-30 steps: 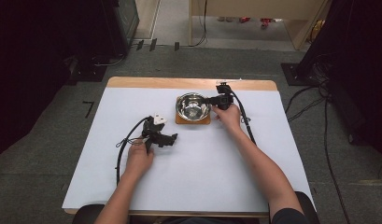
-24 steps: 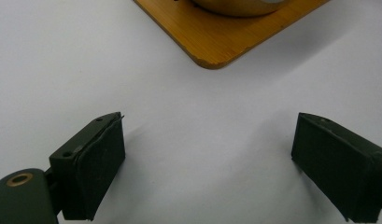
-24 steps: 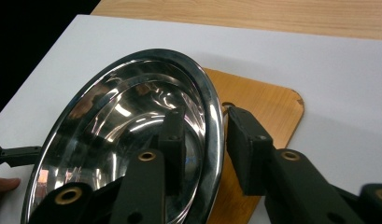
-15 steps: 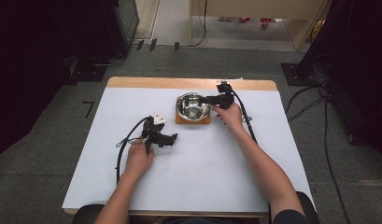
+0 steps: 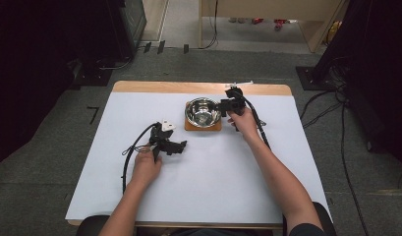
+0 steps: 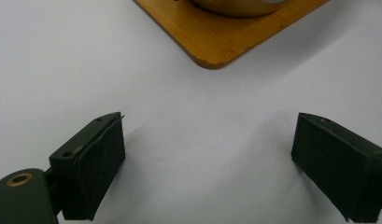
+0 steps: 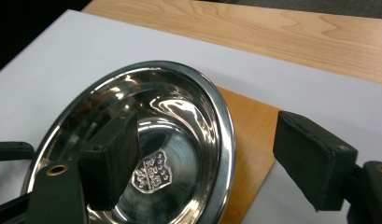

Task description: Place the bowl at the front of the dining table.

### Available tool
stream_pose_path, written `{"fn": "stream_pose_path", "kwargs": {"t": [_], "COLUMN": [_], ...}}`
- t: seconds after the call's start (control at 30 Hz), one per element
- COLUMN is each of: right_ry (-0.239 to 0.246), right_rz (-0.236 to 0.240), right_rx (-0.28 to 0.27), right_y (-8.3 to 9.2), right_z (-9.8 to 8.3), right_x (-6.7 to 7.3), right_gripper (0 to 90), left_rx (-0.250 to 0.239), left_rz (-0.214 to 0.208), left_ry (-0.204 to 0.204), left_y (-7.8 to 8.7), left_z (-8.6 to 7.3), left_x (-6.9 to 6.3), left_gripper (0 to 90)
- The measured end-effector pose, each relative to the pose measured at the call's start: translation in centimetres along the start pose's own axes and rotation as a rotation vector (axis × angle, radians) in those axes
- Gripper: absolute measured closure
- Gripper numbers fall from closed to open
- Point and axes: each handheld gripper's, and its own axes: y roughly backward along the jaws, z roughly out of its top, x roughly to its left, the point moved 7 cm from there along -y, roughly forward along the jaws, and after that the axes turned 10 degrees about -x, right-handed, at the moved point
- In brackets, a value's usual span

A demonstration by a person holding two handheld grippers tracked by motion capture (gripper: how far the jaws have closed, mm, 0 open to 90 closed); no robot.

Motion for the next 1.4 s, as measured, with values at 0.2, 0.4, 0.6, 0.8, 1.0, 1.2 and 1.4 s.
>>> {"fn": "stream_pose_path", "kwargs": {"t": [0.2,0.4,0.6,0.8,1.0,1.2,1.4], "right_ry": [0.011,0.025,0.031,0.058,0.066,0.084,0.104], "right_rz": [-0.002,-0.006,0.0,-0.003,-0.004,-0.005,-0.007], "right_rx": [0.015,0.024,0.033,0.057,0.059,0.058,0.055], "right_y": [0.5,1.1,1.7,2.2,2.5,2.9,3.4], "right_z": [-0.1,-0.1,-0.2,-0.4,-0.5,-0.7,-0.7], "right_x": [0.1,0.3,0.7,1.1,1.2,1.3,1.6], "right_gripper": [23.1,23.2,23.3,23.3,23.4,23.8,23.9], "left_rx": [0.0,0.0,-0.001,0.0,0.001,0.001,0.001], "left_rz": [0.0,-0.001,0.0,-0.001,-0.001,-0.001,-0.001], "left_ry": [0.0,0.0,0.001,0.001,0.0,0.0,0.001], "left_y": [0.0,0.0,0.0,0.0,0.0,0.0,0.0], "left_z": [0.0,0.0,0.0,0.0,0.0,0.0,0.0], "left_x": [0.0,0.0,0.0,0.0,0.0,0.0,0.0], "left_gripper": [9.6,9.6,9.6,9.6,9.6,9.6,9.6]}}
